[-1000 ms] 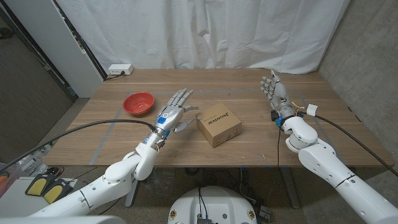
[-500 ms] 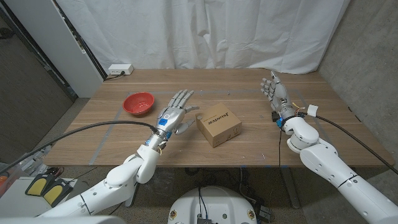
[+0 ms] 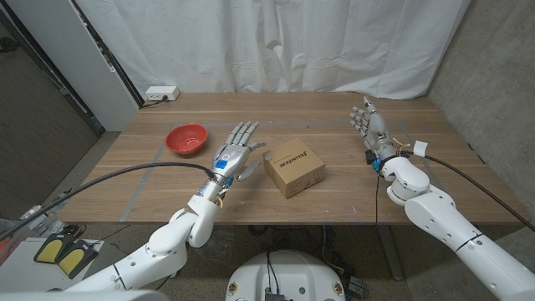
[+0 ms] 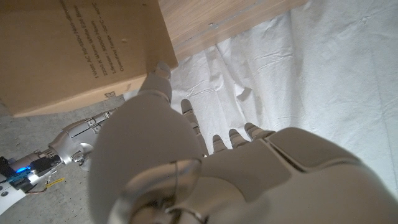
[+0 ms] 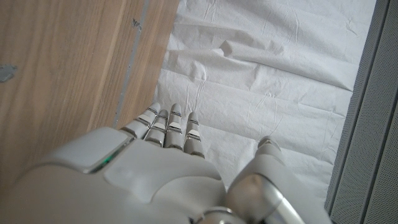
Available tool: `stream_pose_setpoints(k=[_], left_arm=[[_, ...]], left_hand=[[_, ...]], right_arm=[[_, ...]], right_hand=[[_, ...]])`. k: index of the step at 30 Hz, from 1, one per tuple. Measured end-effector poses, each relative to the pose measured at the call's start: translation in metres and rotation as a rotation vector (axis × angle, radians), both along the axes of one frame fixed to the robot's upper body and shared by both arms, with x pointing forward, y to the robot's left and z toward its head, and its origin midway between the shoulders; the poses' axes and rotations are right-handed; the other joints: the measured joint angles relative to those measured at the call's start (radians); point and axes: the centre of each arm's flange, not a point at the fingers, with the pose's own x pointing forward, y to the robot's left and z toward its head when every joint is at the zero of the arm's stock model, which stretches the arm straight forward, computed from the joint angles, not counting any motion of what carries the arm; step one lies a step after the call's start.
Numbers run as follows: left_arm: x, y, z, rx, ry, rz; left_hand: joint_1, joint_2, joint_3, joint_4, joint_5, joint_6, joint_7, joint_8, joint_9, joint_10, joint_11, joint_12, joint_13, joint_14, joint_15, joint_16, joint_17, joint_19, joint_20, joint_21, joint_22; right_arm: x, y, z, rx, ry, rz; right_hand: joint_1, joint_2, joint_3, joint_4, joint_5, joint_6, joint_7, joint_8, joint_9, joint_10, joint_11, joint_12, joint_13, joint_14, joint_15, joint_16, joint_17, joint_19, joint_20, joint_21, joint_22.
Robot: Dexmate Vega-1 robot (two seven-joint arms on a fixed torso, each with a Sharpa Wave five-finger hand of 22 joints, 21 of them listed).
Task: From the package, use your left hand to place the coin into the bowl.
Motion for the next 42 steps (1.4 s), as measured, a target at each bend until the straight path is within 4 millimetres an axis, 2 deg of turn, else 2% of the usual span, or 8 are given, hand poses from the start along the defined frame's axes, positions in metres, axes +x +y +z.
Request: stream_pose_setpoints(k=[8,13,15,22,26,42], left_arm=[[-0.006,-0.006,0.0,-0.021,0.0,0.003],[-0.009,-0.01,0.0,-0.035,0.0,-0.001],[-0.011,-0.012,0.0,-0.041,0.001,-0.004],[-0.014,-0.015,-0.002,-0.05,0.009,-0.009],[-0.014,-0.016,-0.003,-0.053,0.017,-0.01],[-0.013,-0.02,-0.006,-0.054,0.042,0.004]], left_hand=[[-0.006,0.005,-0.007,0.0,0.0,-0.03,0.018,-0.004,0.0,-0.005,0.005,0.0,0.0,-0.001,0.008,0.0,0.0,-0.005,0.005,-0.004,0.0],[0.0,0.011,-0.007,0.0,0.0,-0.03,0.018,-0.004,0.0,-0.005,0.005,0.001,0.0,-0.001,0.008,0.0,0.0,-0.003,0.008,-0.004,0.0],[0.0,0.011,-0.007,0.0,0.0,-0.013,0.024,0.002,0.0,-0.005,0.005,0.004,0.0,-0.001,0.008,0.004,0.0,-0.002,0.009,-0.004,0.0],[0.013,0.024,-0.011,-0.004,0.0,0.113,0.019,0.054,0.004,0.024,0.003,0.02,-0.005,-0.001,0.008,0.008,0.0,-0.007,0.014,0.008,0.0],[0.013,0.024,-0.015,-0.008,0.0,0.15,0.018,0.066,0.005,0.031,-0.002,0.02,-0.005,-0.001,0.008,0.012,0.0,-0.007,0.014,0.008,0.0],[0.018,0.029,-0.015,-0.008,0.0,0.135,0.014,0.067,0.014,0.031,-0.002,0.02,-0.005,-0.004,0.012,0.012,0.0,-0.007,0.014,0.008,0.0]], right_arm=[[0.001,-0.001,0.0,-0.006,0.007,0.001],[0.001,-0.001,-0.001,-0.007,0.011,0.003],[0.001,-0.001,-0.001,-0.008,0.012,0.004],[0.001,-0.002,-0.004,-0.009,0.019,0.006],[0.0,-0.002,-0.005,-0.009,0.022,0.006],[0.0,-0.005,-0.008,-0.003,0.028,0.007]], right_hand=[[0.0,0.0,0.0,0.0,0.0,0.0,0.0,0.0,0.0,0.0,0.0,0.0,0.0,0.0,0.0,0.0,0.0,0.0,0.0,0.0,0.0],[0.0,0.0,0.0,0.0,0.0,0.0,0.0,0.0,0.0,0.0,0.0,0.0,0.0,0.0,0.0,0.0,0.0,0.0,0.0,0.0,0.0],[0.0,0.0,0.0,0.0,0.0,0.0,0.0,0.0,0.0,0.0,0.0,0.0,0.0,0.0,0.0,0.0,0.0,0.0,0.0,0.0,0.0],[0.0,0.0,0.0,0.0,0.0,0.0,0.0,0.0,0.0,0.0,0.0,0.0,0.0,0.0,0.0,0.0,0.0,0.0,0.0,0.0,0.0],[0.0,0.0,0.0,0.0,0.0,0.0,0.0,0.0,0.0,0.0,0.0,0.0,0.0,0.0,0.0,0.0,0.0,0.0,0.0,0.0,0.0],[0.0,0.0,-0.005,0.006,0.0,0.0,0.0,0.0,0.0,0.0,0.0,0.0,0.0,0.0,0.0,0.0,0.0,0.0,0.0,0.0,0.0]])
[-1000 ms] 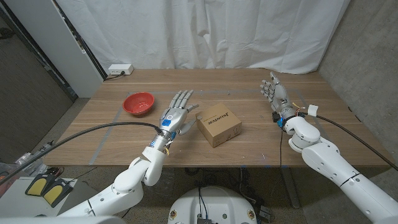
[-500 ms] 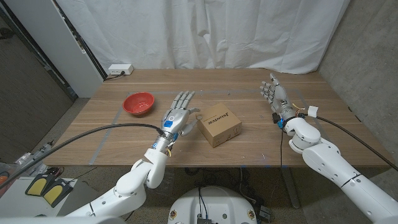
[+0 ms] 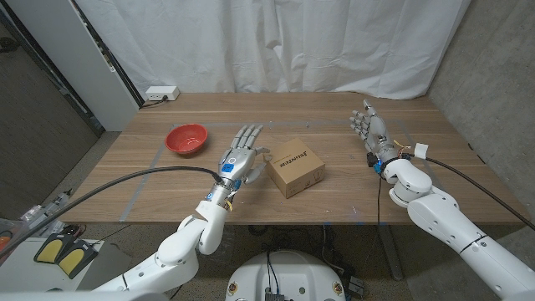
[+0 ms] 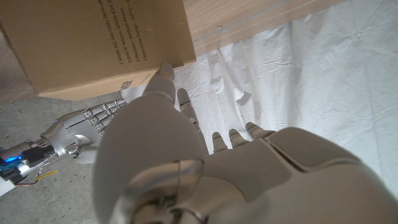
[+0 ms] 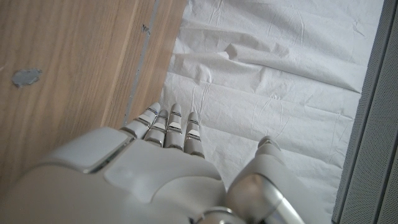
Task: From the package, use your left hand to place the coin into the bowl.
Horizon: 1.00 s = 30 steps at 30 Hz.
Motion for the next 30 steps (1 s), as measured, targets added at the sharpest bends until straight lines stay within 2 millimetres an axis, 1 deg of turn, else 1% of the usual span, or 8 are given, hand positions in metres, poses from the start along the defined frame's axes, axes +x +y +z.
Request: stream_pose_setpoints(k=[4,6,8,20,22,24,26,30], left_arm=[[0.001,-0.0004,0.0,0.0,0.0,0.002],[0.0015,-0.0004,0.0,0.0,0.0,0.003],[0.0029,-0.0001,-0.0001,0.002,0.0,0.005],[0.0071,0.002,0.0002,0.006,0.004,0.005],[0.0073,0.0021,0.0004,0.007,0.006,0.001],[0.0074,0.0019,0.0002,0.007,0.008,-0.002],[0.0075,0.0019,0.0002,0.006,0.009,-0.005],[0.008,0.0024,0.0002,0.005,0.011,-0.012]], left_hand=[[0.004,0.004,0.0,0.0,0.0,0.001,0.001,0.0,0.0,0.0,0.0,0.0,0.0,0.0,0.0,0.0,0.0,0.005,0.005,0.0,0.0],[0.004,0.004,0.0,0.0,0.0,0.009,0.009,0.0,0.005,0.0,0.0,0.0,0.0,0.0,0.0,0.0,0.0,0.005,0.006,0.0,0.0],[0.004,0.004,0.0,0.0,0.0,0.009,0.009,0.0,0.005,0.0,0.0,0.0,0.0,0.0,0.0,0.0,0.0,0.0,0.011,0.0,0.0],[0.009,0.009,0.0,0.0,-0.005,0.02,0.012,0.009,0.009,0.012,0.002,0.0,0.0,0.0,0.0,0.0,0.0,0.0,0.011,0.008,0.0],[0.009,0.009,0.0,0.0,-0.005,0.026,0.007,0.011,0.009,0.012,0.002,0.0,0.0,0.0,0.0,0.0,0.0,0.0,0.011,0.008,0.0],[0.014,0.014,0.0,0.0,-0.005,0.029,0.011,0.013,0.009,0.012,0.002,0.0,0.0,0.0,0.0,0.0,0.0,0.0,0.011,0.008,0.0],[0.014,0.014,0.0,0.0,-0.005,0.037,0.004,0.015,0.013,0.016,-0.002,0.0,0.0,0.0,0.0,0.0,0.0,0.0,0.011,0.008,0.0],[0.014,0.014,0.0,0.0,-0.005,0.058,0.011,0.026,0.014,0.023,0.002,0.0,0.0,0.0,0.0,0.0,0.0,0.0,0.011,0.008,0.0]], right_arm=[[0.0001,-0.001,-0.0008,0.003,0.0,-0.001],[0.0001,-0.0013,-0.0014,0.004,0.001,-0.002],[0.0,-0.0018,-0.0016,0.007,0.0,-0.002],[0.0001,-0.0027,-0.0027,0.018,-0.004,-0.004],[0.0002,-0.0027,-0.0028,0.02,-0.005,-0.005],[0.0003,-0.0028,-0.0029,0.022,-0.005,-0.005],[0.0003,-0.0028,-0.0029,0.023,-0.005,-0.006],[0.0003,-0.0026,-0.0028,0.025,-0.006,-0.007]], right_hand=[[0.0,0.0,0.0,0.0,0.0,0.0,0.0,0.0,0.0,0.0,0.0,0.0,0.0,0.0,0.0,0.0,0.0,0.0,0.0,0.0,0.0],[0.0,0.0,0.0,0.0,0.0,0.0,0.0,0.0,0.0,0.0,0.0,-0.004,0.0,0.0,0.0,0.0,0.0,0.0,0.0,0.0,0.0],[0.0,0.0,0.0,0.0,0.0,0.0,0.0,0.0,0.0,0.0,0.0,-0.004,0.0,0.0,0.0,0.0,0.0,0.0,0.0,0.0,0.0],[0.0,0.0,0.0,0.0,0.0,0.0,0.0,0.0,0.0,0.0,0.0,-0.004,0.0,0.0,0.0,0.0,0.0,0.0,0.0,0.0,0.0],[0.0,0.0,0.0,0.0,0.0,0.0,0.0,0.0,0.0,0.0,0.0,-0.004,0.0,0.0,0.0,0.0,0.0,0.0,0.0,0.0,0.0],[0.0,0.0,0.0,0.0,0.0,0.0,0.0,0.0,0.0,0.0,0.0,-0.004,0.0,0.0,0.0,0.0,0.0,0.0,0.0,0.0,0.0],[0.0,0.0,0.0,0.0,0.0,0.0,0.0,0.0,0.0,0.0,0.0,-0.004,0.0,0.003,0.003,0.0,0.0,0.0,0.0,0.0,0.0],[0.0,0.0,0.0,0.0,0.0,0.0,0.0,0.0,0.0,0.0,0.0,-0.004,0.0,0.004,0.004,0.0,0.0,0.0,0.0,0.0,0.0]])
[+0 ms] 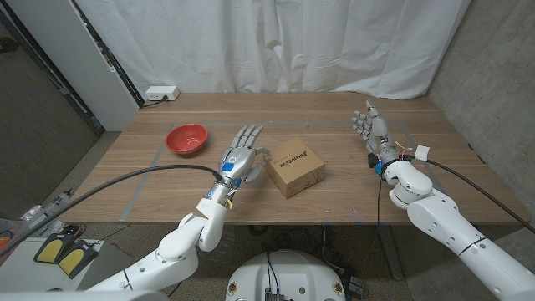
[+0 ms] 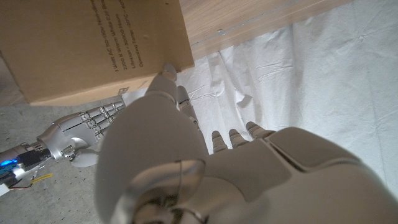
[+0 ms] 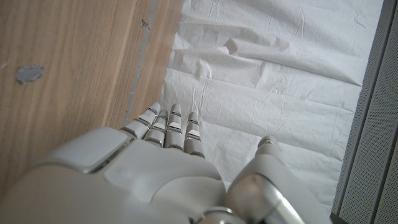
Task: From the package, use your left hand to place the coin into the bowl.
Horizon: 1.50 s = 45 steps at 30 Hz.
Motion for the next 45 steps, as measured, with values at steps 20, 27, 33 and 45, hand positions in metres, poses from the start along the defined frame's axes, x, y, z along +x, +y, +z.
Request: stream_pose_setpoints(k=[20,27,33,45], left_arm=[[0.005,0.002,-0.001,0.008,0.019,-0.014],[0.006,0.002,-0.002,0.007,0.025,-0.023],[0.009,0.002,-0.002,0.008,0.029,-0.029],[0.014,0.003,-0.001,0.006,0.029,-0.034]], left_hand=[[0.016,0.005,-0.004,-0.004,-0.003,-0.004,-0.004,0.0,0.005,0.004,-0.004,0.0,0.0,0.0,0.0,0.0,0.0,0.006,0.005,0.0,0.0],[0.016,0.005,-0.004,-0.004,-0.003,0.007,0.0,0.006,0.005,0.011,0.0,0.0,0.0,0.0,0.0,0.0,0.0,0.006,0.005,0.0,0.0],[0.016,0.005,-0.004,-0.004,-0.003,0.011,-0.004,0.008,0.005,0.025,-0.004,0.008,0.0,0.003,-0.003,0.004,0.0,0.006,0.005,0.0,0.0],[0.016,0.005,-0.008,0.0,-0.007,0.052,0.005,0.019,0.0,0.044,-0.007,0.013,0.0,0.01,-0.01,0.004,0.0,0.001,0.009,0.007,0.0]], right_arm=[[-0.002,0.003,0.0,0.003,-0.004,0.001],[-0.003,0.004,-0.001,0.003,-0.003,0.0],[-0.003,0.004,-0.002,0.005,-0.001,-0.001],[-0.002,0.004,-0.004,0.012,0.002,-0.003]], right_hand=[[0.0,0.0,0.0,0.0,0.0,0.0,0.0,-0.004,0.0,0.0,0.0,0.0,0.0,0.0,0.0,0.0,0.0,-0.004,-0.004,0.0,0.0],[0.0,0.0,0.0,0.0,0.0,0.0,0.0,-0.004,0.0,0.0,0.0,0.0,0.0,0.0,0.0,0.0,0.0,-0.008,0.0,0.0,0.0],[0.0,0.0,-0.004,-0.004,0.0,0.0,0.0,-0.004,0.0,0.0,0.0,0.0,0.0,0.0,0.0,0.0,0.0,-0.008,0.0,0.0,0.0],[0.0,0.0,-0.004,-0.004,0.0,0.0,0.0,-0.004,0.0,0.0,0.0,0.0,0.0,0.002,0.002,0.0,0.0,-0.007,0.0,0.0,0.0]])
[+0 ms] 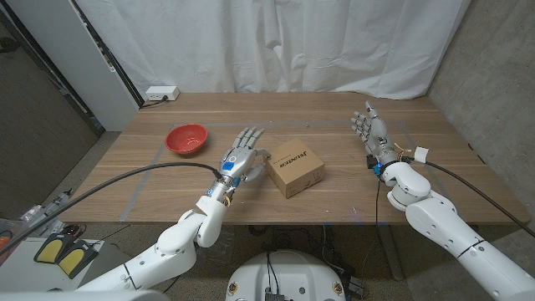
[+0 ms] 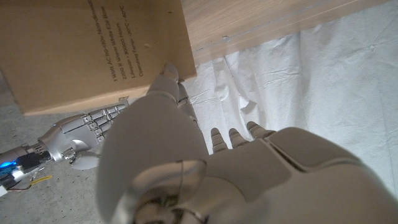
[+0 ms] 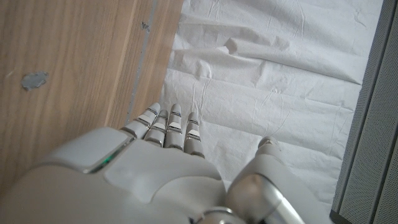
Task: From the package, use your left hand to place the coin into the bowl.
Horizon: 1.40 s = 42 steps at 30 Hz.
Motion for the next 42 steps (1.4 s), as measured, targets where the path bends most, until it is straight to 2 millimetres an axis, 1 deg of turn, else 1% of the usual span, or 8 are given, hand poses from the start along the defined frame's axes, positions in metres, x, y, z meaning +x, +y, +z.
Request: stream_pose_setpoints(k=[6,13,17,23,32,37,39,42], left_arm=[[0.001,0.0003,0.0005,-0.005,-0.004,-0.005],[0.0015,0.0005,0.0008,-0.014,-0.013,-0.011],[0.0016,0.0004,0.0008,-0.018,-0.016,-0.014],[0.0016,-0.0004,0.0005,-0.023,-0.021,-0.02],[0.0013,-0.0016,0.0005,-0.03,-0.028,-0.029],[0.0009,-0.0021,0.0005,-0.035,-0.033,-0.035],[0.0007,-0.0021,0.0005,-0.038,-0.034,-0.038],[0.0005,-0.0017,0.0006,-0.041,-0.037,-0.041]], left_hand=[[0.0,0.0,0.0,0.0,0.0,0.034,-0.002,0.017,-0.003,0.018,-0.008,0.002,0.0,0.012,-0.007,0.004,0.0,0.0,0.0,0.001,0.0],[0.0,0.0,-0.008,0.0,0.0,0.091,-0.001,0.044,-0.002,0.051,-0.016,0.008,0.0,0.035,-0.002,0.004,0.0,0.004,0.007,0.001,0.0],[0.0,0.0,-0.008,0.0,0.0,0.113,-0.001,0.056,0.001,0.065,-0.016,0.01,0.0,0.047,-0.011,0.004,0.0,0.004,0.007,0.001,0.0],[0.0,0.0,-0.009,-0.001,0.0,0.133,0.001,0.068,0.002,0.085,-0.021,0.013,0.0,0.066,-0.011,0.008,0.0,0.009,0.012,0.001,0.0],[0.0,0.0,-0.013,0.004,0.0,0.163,0.002,0.091,0.002,0.128,-0.028,0.023,0.0,0.104,-0.011,0.012,0.005,0.022,0.006,0.001,0.0],[-0.001,0.0,-0.018,0.006,0.0,0.184,0.002,0.096,0.001,0.145,-0.029,0.026,0.0,0.116,-0.009,0.019,0.005,0.022,0.006,0.001,0.0],[-0.005,0.004,-0.018,0.006,0.0,0.19,0.007,0.097,0.001,0.15,-0.027,0.026,0.0,0.12,-0.013,0.019,0.005,0.026,0.01,0.001,0.0],[-0.011,0.011,-0.018,0.006,0.0,0.193,0.004,0.106,-0.003,0.158,-0.031,0.026,0.0,0.126,-0.008,0.019,0.009,0.031,0.005,0.001,0.0]], right_arm=[[0.0007,0.0001,0.0013,0.001,-0.002,0.0],[0.001,0.0005,0.0029,0.0,-0.006,0.0],[0.0011,0.0005,0.0037,-0.001,-0.008,0.002],[0.0013,0.0004,0.0041,-0.004,-0.009,0.004],[0.0008,-0.0009,0.0056,-0.003,-0.015,0.006],[0.0006,-0.0015,0.0061,-0.004,-0.016,0.006],[0.0006,-0.0015,0.0062,-0.004,-0.016,0.006],[0.0006,-0.0015,0.0063,-0.005,-0.016,0.007]], right_hand=[[0.0,0.0,0.0,0.0,0.0,0.0,0.0,0.0,0.0,0.0,0.0,0.0,0.0,0.0,0.0,0.0,0.0,0.0,0.0,0.0,0.0],[0.0,0.0,0.0,0.0,0.0,0.0,0.0,0.0,0.0,0.0,0.0,0.0,0.0,0.0,0.0,0.0,0.0,0.0,0.0,0.0,0.0],[0.0,0.0,0.0,0.0,0.0,0.0,0.0,0.0,0.0,0.0,0.0,0.0,0.0,0.0,0.0,0.0,0.0,0.0,0.0,0.0,0.0],[0.0,0.0,0.0,0.0,0.0,0.0,0.0,0.0,0.0,0.0,0.0,0.0,0.0,0.0,0.0,0.0,0.0,0.0,0.0,0.0,0.0],[0.0,0.0,0.0,0.0,0.0,0.0,0.0,0.0,0.0,0.0,0.0,0.0,0.0,0.0,0.0,0.0,0.0,0.0,0.0,0.0,0.0],[0.0,0.0,0.0,0.0,0.0,0.0,0.0,0.0,0.0,0.0,0.0,0.0,0.0,0.0,0.0,0.0,0.0,0.0,0.0,0.0,0.0],[0.0,0.0,0.0,0.0,0.0,0.0,0.0,0.0,0.0,0.0,0.0,0.0,0.0,0.0,0.0,0.0,0.0,0.0,0.0,0.0,0.0],[0.0,0.0,0.0,0.0,0.0,0.0,0.0,0.0,0.0,0.0,0.0,0.0,0.0,0.0,0.0,0.0,0.0,0.0,0.0,0.0,0.0]])
